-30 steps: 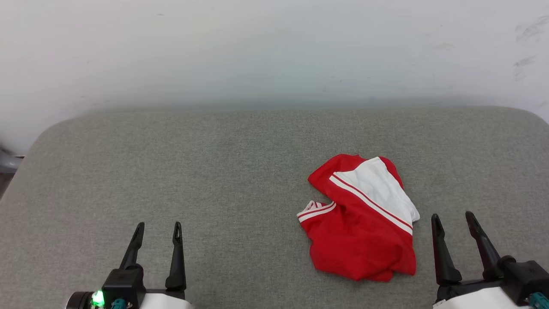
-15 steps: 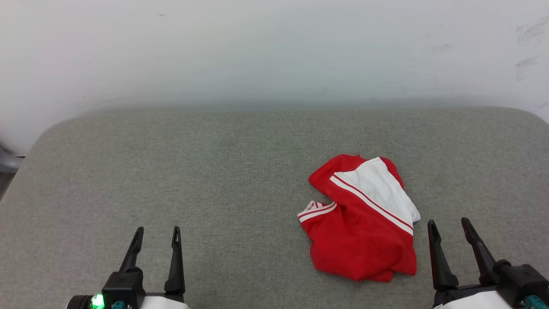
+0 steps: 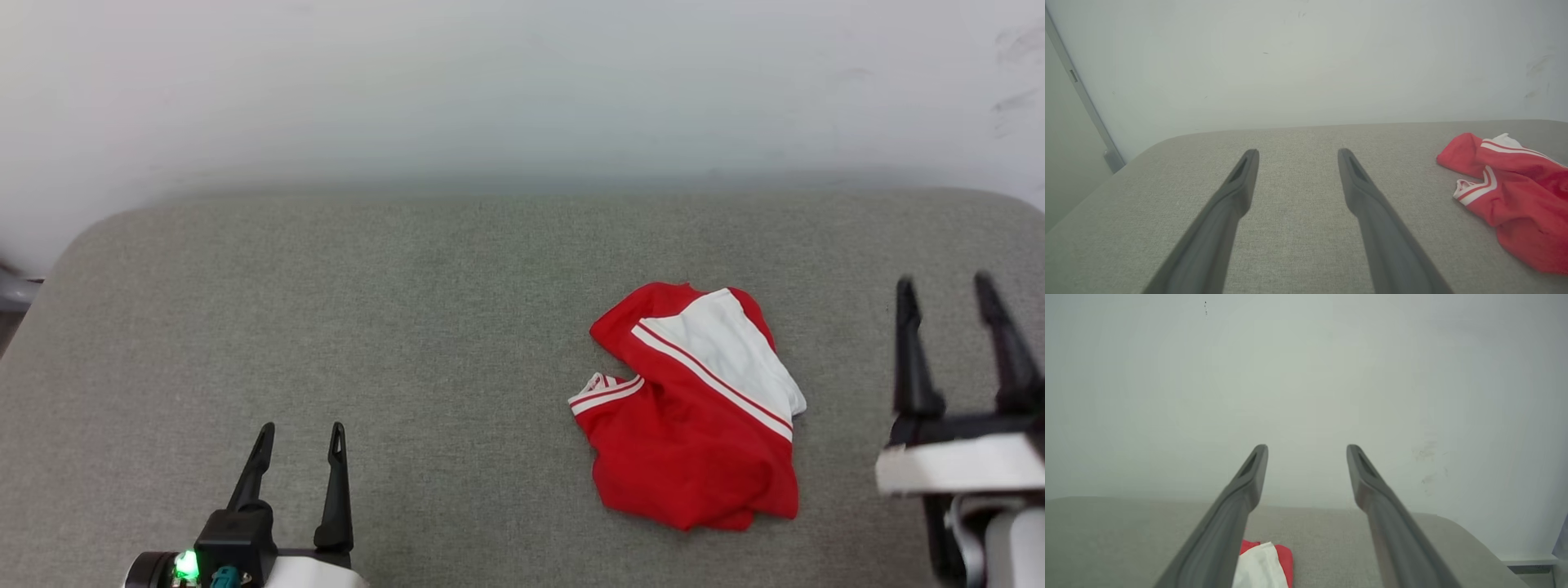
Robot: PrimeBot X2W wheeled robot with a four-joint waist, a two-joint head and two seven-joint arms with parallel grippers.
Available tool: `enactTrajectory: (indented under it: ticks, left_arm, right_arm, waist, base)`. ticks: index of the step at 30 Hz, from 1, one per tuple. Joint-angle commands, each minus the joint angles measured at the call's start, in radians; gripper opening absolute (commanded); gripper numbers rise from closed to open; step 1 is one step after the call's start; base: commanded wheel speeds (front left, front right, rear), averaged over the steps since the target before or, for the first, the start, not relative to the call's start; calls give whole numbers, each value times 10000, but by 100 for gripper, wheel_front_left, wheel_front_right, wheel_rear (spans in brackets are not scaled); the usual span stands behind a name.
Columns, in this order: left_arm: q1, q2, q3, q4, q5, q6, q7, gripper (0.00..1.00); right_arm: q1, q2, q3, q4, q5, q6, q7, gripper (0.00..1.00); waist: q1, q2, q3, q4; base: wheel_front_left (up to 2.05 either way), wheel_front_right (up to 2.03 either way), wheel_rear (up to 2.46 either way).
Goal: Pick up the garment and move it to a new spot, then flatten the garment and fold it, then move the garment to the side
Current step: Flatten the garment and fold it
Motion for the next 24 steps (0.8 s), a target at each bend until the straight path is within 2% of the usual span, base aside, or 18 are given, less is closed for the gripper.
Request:
enactTrajectory:
  ticks: [1,4,7,11,18,24]
  left_arm:
    - [-195,-50,-10,-32,63,-69,-30,100]
    - [-305,-62,-42,-81,100,-88,-28,100]
    - [-482,-79,-83,-150,138,-144,-28,100]
    - [-739,-105,-86,-179,146,-198,-28,100]
    - [-1167,-158,-111,-234,118,-232,-28,100]
    - [-1499,-193,-140,-234,61,-259,-28,100]
  right_arm:
    - [-656,-165,-68,-110,-20,-7,-20,100]
    - [-1339,-468,-8,-27,147,-7,-20,100]
    - [-2279,-1190,483,442,398,-7,-19,100]
    - [-3569,-2468,1717,1565,1095,-7,339,100]
    - [-5242,-4564,4476,2763,3432,-7,3189,100]
    - [-5854,-6122,6761,2988,5609,-8,6258,100]
  waist:
    - [0,-1,171,52]
    - [0,-1,370,97]
    - [0,-1,678,188]
    - [0,-1,1054,320]
    - [0,-1,1675,547]
    - [0,-1,2199,707]
  base:
    - [0,0,0]
    - [0,0,0]
    - [0,0,0]
    - [0,0,0]
    - [0,0,0]
    - [0,0,0]
